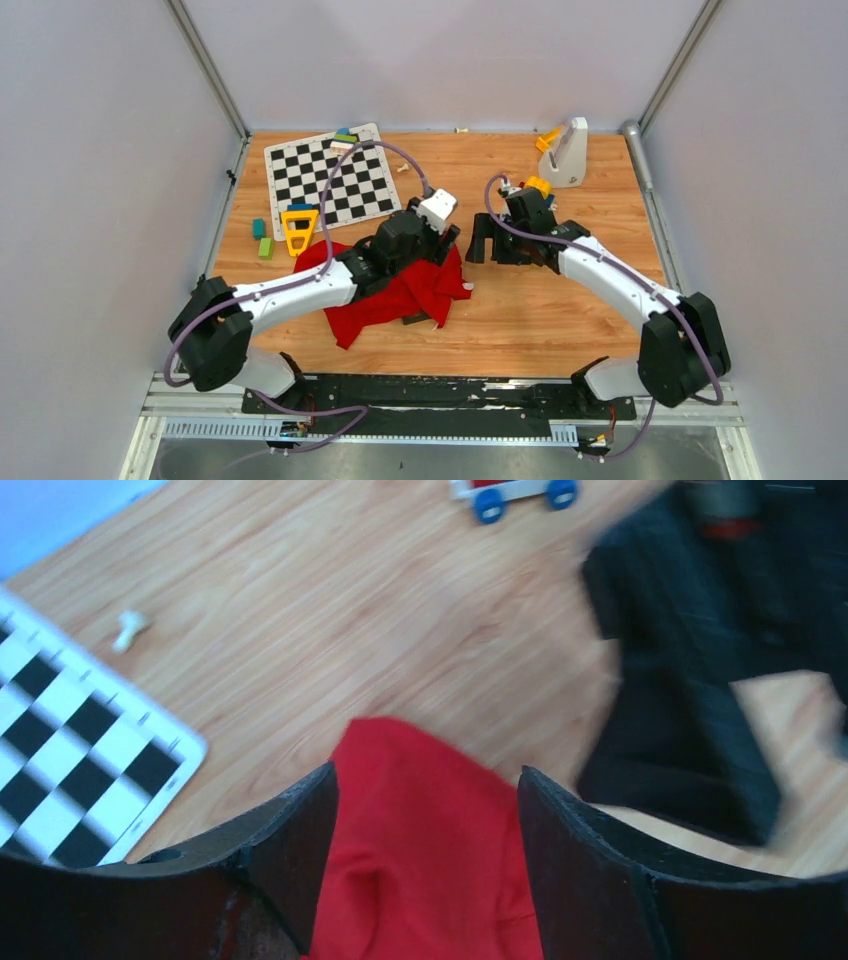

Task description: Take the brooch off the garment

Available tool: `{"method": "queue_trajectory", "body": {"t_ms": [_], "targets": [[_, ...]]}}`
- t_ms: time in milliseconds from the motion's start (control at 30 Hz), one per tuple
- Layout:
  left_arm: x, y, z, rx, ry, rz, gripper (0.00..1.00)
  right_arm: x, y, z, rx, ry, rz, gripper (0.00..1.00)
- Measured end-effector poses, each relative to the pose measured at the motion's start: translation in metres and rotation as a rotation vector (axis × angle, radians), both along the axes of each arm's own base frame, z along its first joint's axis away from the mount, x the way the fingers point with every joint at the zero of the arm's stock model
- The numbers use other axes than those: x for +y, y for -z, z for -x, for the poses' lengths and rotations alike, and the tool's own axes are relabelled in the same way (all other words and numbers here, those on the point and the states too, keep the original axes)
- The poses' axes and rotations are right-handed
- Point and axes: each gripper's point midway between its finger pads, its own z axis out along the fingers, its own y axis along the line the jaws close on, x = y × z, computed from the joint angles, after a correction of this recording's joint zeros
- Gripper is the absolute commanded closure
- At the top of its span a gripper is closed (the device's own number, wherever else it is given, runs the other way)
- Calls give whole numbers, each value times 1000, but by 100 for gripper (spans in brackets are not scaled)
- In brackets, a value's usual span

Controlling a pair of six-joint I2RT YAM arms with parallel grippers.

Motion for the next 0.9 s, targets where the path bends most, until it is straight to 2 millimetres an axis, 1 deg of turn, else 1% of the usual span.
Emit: {"method": "queue_trajectory", "body": {"t_ms": [33, 67, 133, 200, 267, 300, 333, 367, 433, 533, 633, 667, 733, 800, 833, 900], "targets": [[7, -2, -2, 14, -35, 0, 27, 9, -5, 7, -17, -48, -34, 16], [21, -3, -5, 39, -88, -4, 27, 18, -12, 14, -43, -101, -81, 16], [43, -2, -6, 80, -165, -15, 27, 29, -22, 21, -81, -167, -145, 11], [71, 1, -1, 124, -250, -21, 27, 39, -30, 24, -111, -223, -195, 7], [95, 2, 9, 158, -313, -10, 19, 48, -32, 23, -130, -254, -217, 6], [112, 3, 21, 185, -352, 14, 13, 54, -31, 23, -132, -271, -221, 7], [116, 4, 23, 191, -362, 17, 12, 59, -28, 24, -127, -285, -221, 7], [129, 5, 31, 210, -393, 45, 8, 65, -24, 25, -115, -302, -216, 8], [148, 9, 44, 240, -439, 79, 6, 76, -13, 26, -90, -328, -202, 9], [176, 16, 60, 281, -511, 116, 7, 90, 5, 25, -57, -346, -156, 11], [199, 26, 66, 318, -598, 140, 9, 99, 15, 19, -52, -343, -104, 11], [205, 30, 66, 328, -621, 144, 10, 104, 16, 16, -57, -341, -84, 13], [216, 39, 67, 356, -673, 149, 13, 112, 17, 7, -74, -330, -44, 17], [223, 47, 65, 380, -712, 158, 14, 119, 17, -1, -87, -324, -16, 24], [225, 50, 63, 389, -726, 161, 15, 122, 18, -7, -97, -317, 0, 31], [228, 54, 57, 408, -750, 174, 17, 127, 20, -14, -108, -308, 23, 56]]}}
